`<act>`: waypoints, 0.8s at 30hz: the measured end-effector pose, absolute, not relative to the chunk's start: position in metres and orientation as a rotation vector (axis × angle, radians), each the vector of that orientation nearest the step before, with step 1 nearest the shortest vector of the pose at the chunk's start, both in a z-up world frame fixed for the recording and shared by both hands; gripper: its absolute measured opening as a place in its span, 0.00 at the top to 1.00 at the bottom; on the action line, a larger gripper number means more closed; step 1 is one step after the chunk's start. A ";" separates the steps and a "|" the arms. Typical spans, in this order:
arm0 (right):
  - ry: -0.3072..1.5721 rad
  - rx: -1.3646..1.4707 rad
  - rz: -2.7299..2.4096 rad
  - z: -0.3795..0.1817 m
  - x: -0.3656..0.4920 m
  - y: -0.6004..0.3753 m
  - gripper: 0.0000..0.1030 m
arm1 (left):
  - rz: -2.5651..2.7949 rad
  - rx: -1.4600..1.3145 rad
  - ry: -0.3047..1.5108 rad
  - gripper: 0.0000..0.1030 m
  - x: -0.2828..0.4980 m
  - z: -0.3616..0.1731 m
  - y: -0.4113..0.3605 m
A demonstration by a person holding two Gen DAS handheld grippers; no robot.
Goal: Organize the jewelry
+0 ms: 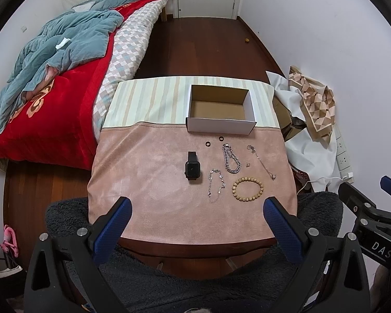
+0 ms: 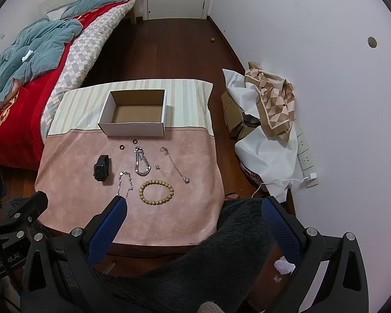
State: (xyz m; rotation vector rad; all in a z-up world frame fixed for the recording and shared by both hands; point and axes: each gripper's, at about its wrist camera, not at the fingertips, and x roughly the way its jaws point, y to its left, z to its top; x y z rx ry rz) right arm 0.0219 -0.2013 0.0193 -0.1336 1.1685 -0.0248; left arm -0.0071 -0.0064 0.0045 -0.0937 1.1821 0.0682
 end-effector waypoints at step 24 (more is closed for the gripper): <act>1.161 -0.104 -0.026 0.013 0.027 -0.206 0.00 | 0.093 -0.085 1.151 0.00 0.003 0.001 -0.010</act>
